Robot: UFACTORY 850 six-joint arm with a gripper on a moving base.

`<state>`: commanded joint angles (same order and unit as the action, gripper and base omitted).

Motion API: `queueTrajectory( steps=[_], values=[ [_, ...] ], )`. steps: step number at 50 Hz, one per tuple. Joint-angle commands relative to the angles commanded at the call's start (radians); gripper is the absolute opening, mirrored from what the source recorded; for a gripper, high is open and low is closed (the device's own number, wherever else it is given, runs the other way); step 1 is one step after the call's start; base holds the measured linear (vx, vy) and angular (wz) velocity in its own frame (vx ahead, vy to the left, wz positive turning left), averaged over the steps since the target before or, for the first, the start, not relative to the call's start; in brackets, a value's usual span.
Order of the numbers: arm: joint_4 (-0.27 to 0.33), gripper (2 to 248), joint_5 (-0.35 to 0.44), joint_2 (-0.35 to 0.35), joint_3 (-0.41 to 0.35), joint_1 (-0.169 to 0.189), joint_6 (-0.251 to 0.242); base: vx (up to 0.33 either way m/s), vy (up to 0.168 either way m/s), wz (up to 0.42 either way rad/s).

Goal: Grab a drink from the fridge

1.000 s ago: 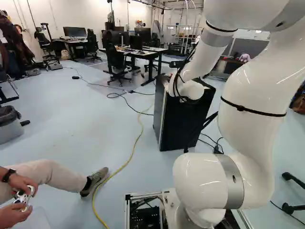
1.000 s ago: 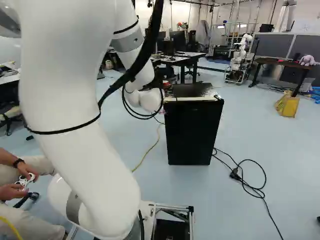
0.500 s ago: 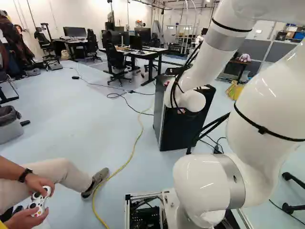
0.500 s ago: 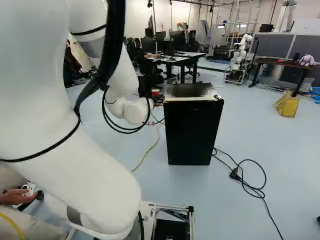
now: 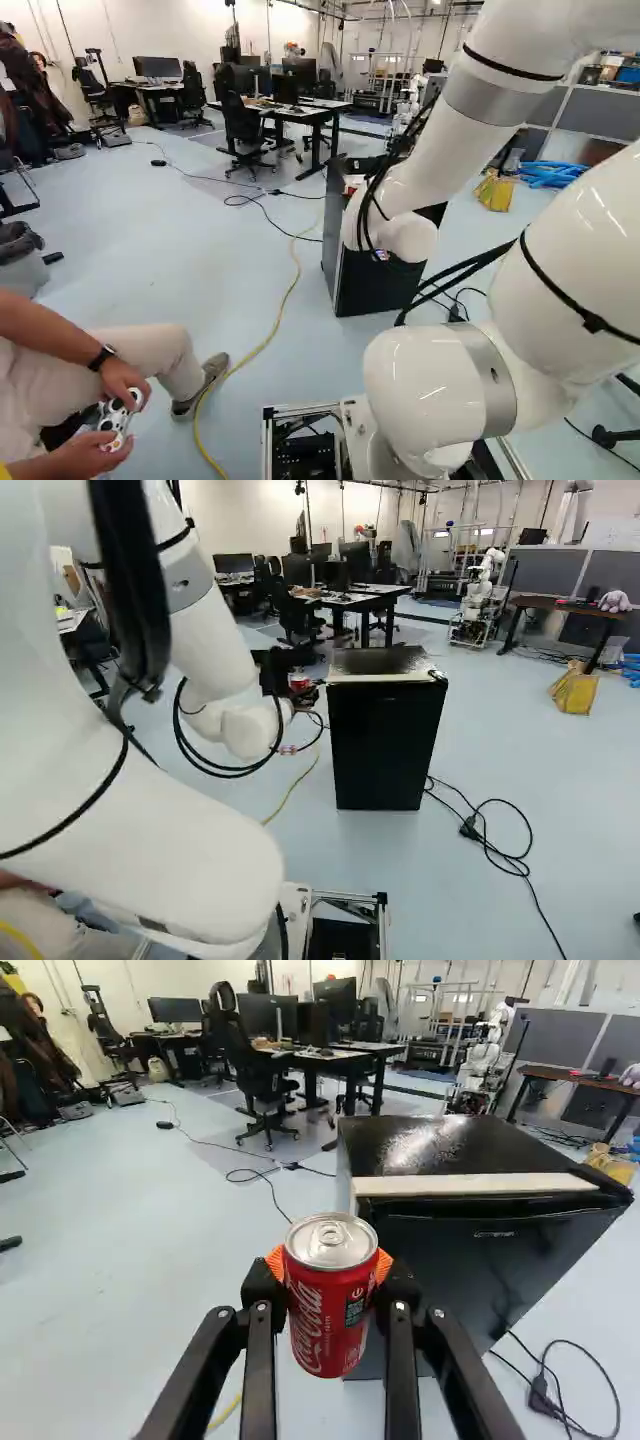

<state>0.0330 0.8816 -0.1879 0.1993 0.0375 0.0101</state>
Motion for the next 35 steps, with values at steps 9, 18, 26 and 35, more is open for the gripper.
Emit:
queueTrajectory(
  steps=[9, 18, 26, 35],
  values=[
    [-0.012, 98, -0.003, -0.033, -0.04, -0.014, -0.004, 0.0, 0.0, 0.0],
    [-0.021, 98, -0.006, -0.059, -0.072, -0.024, -0.006, 0.0, 0.0, 0.0],
    [-0.027, 98, -0.007, -0.075, -0.092, -0.031, -0.008, 0.0, 0.0, 0.0],
    [-0.031, 98, -0.009, -0.087, -0.107, -0.036, -0.01, 0.0, 0.0, 0.0]
  ],
)
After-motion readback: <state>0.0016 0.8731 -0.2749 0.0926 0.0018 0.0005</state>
